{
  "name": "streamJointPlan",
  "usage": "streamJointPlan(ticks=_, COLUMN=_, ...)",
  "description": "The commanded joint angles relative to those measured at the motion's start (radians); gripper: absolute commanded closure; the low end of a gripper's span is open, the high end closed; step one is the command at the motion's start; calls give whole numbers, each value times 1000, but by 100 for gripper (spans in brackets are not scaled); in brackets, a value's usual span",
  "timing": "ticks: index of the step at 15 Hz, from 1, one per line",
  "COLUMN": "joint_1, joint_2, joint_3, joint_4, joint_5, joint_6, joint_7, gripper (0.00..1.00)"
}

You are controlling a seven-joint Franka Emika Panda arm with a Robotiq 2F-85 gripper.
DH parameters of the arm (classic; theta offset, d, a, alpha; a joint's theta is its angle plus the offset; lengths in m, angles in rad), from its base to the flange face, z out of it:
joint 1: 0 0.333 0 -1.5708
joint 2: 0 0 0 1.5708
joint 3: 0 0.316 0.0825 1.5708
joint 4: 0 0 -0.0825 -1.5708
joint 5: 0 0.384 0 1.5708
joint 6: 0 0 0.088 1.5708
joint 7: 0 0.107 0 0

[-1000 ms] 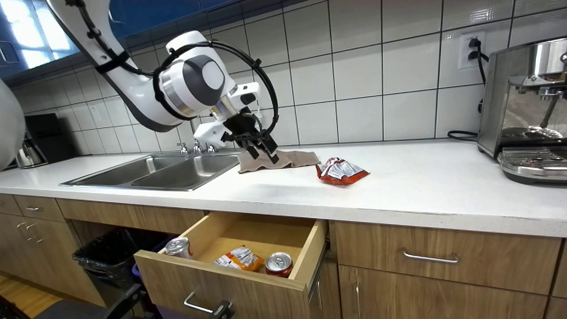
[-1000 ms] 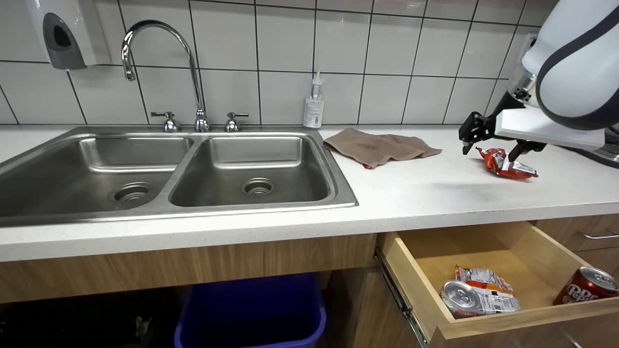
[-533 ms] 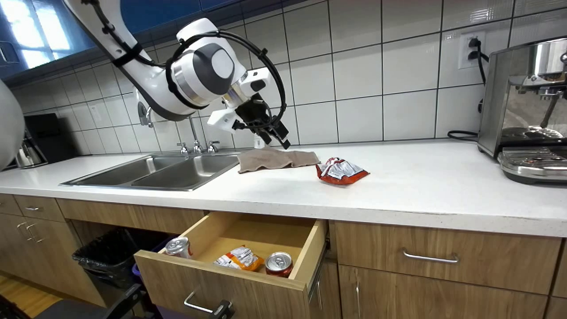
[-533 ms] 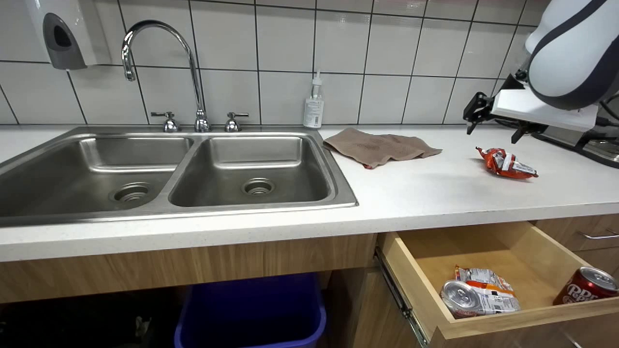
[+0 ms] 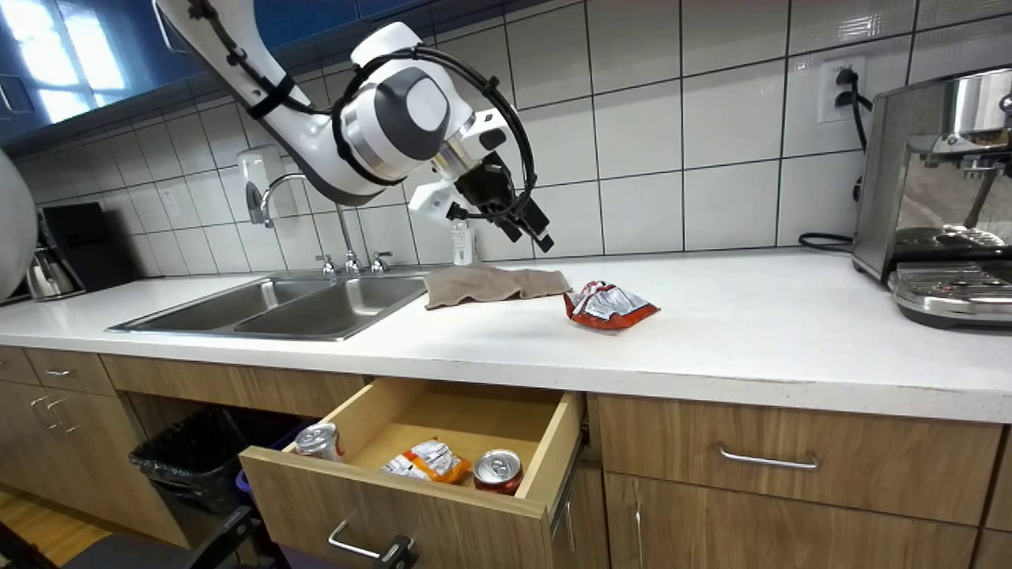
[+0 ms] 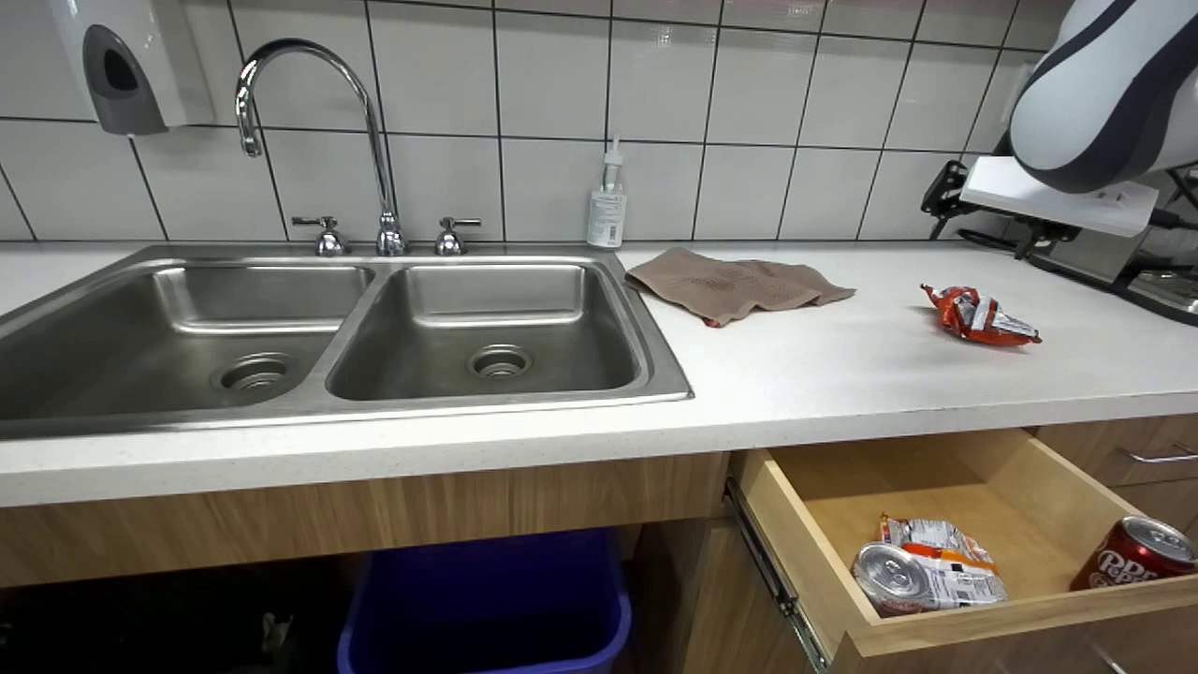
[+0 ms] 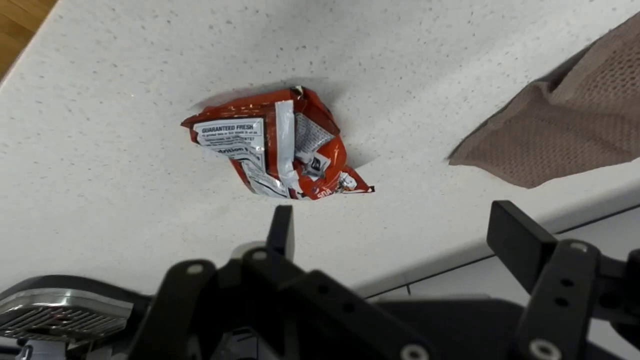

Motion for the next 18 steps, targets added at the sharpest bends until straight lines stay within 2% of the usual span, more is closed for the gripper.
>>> streamJointPlan(ticks=1, joint_1=-102, joint_2=71, joint_3=72, joint_4=96, joint_5=48, joint_6=-48, joint_7=15, gripper=0)
streamJointPlan(ticks=10, joint_1=-322, joint_2=227, joint_3=223, joint_4=302, joint_5=130, joint_6=-112, joint_7=7, gripper=0)
streamJointPlan(ticks=18, joint_1=-577, joint_2=352, joint_3=402, joint_4=547, joint_5=105, joint_6=-201, joint_7=18, gripper=0)
